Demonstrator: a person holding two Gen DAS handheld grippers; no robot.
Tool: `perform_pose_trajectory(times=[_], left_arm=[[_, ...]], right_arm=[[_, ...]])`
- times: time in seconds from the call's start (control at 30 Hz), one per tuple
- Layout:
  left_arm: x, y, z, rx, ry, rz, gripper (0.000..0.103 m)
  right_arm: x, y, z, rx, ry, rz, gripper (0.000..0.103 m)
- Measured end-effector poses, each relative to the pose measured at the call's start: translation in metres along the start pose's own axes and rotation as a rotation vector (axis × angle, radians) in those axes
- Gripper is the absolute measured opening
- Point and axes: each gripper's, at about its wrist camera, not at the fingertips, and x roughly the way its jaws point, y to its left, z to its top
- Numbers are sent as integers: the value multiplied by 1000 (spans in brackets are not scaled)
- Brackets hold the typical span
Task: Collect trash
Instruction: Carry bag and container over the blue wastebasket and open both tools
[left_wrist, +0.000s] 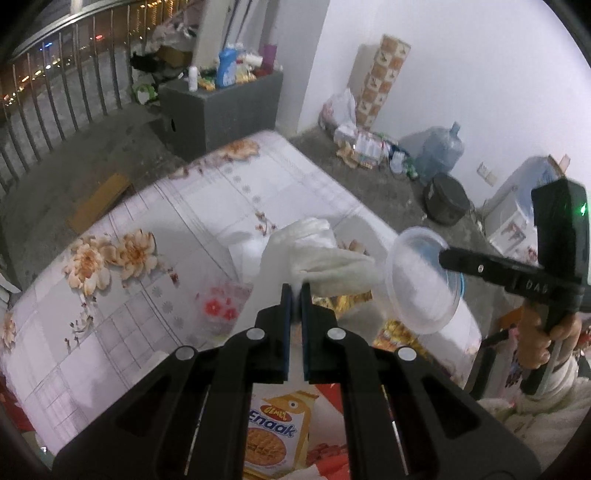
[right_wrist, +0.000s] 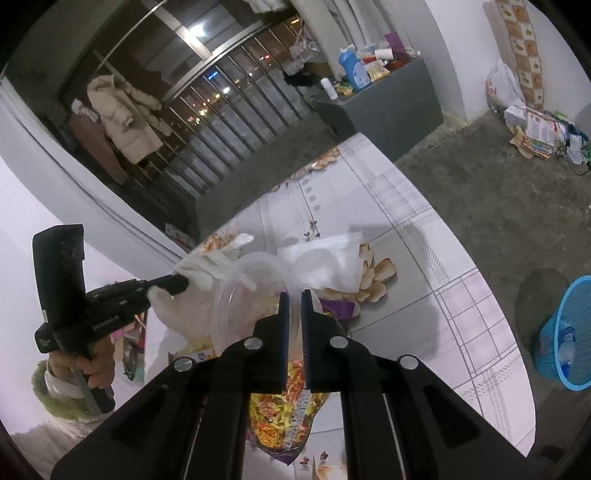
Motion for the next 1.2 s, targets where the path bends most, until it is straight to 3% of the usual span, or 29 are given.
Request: perform_pose_trajectory(times=[0.33, 0.6, 0.93, 1.2], left_arm=[[-41, -16, 17, -17, -127, -2, 3], [-62, -49, 27, 28, -196, -27, 3], [-43, -115, 44, 128, -173, -69, 3], [-2, -187, 55, 221, -126, -139, 3]], right_arm=[[-40, -3, 0, 8, -93, 45, 7], [-78, -16, -7, 36, -177, 33, 7], [-119, -61, -25, 128, -266, -7, 7], [-152, -114, -42, 228, -324, -61, 7]])
